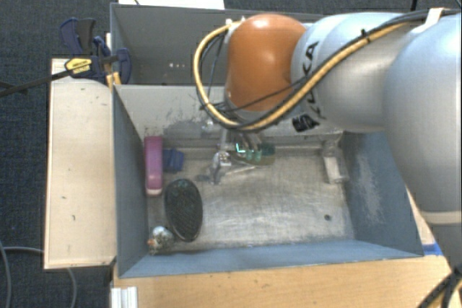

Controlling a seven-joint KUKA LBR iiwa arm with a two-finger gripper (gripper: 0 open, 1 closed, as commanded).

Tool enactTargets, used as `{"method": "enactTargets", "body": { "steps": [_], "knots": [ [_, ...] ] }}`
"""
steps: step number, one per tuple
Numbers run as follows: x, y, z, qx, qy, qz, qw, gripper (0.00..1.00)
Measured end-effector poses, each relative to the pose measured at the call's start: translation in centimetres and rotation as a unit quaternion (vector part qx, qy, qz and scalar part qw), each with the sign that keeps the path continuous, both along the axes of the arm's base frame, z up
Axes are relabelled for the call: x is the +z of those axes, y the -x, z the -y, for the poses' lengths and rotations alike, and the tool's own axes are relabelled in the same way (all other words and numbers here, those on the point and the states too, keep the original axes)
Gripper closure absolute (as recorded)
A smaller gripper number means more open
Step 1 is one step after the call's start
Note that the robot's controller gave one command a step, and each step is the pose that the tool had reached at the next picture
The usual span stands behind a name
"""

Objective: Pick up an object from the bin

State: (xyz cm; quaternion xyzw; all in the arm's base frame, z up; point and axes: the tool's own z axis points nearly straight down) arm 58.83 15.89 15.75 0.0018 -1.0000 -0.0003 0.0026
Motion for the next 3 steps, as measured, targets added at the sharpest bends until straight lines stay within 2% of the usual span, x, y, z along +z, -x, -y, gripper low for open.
{"method": "enactTargets", "body": {
  "steps": [1, 2, 3],
  "knots": [
    [-8.3, 0.4, 4.7, -0.121, 0.000, 0.0040, 0.9927, 0.00],
    [-8.1, 0.3, 4.7, -0.122, -0.001, 0.0056, 0.9925, 1.00],
    [8.6, 0.8, 1.9, -0.093, -0.002, 0.0077, 0.9957, 1.00]
  ]
}}
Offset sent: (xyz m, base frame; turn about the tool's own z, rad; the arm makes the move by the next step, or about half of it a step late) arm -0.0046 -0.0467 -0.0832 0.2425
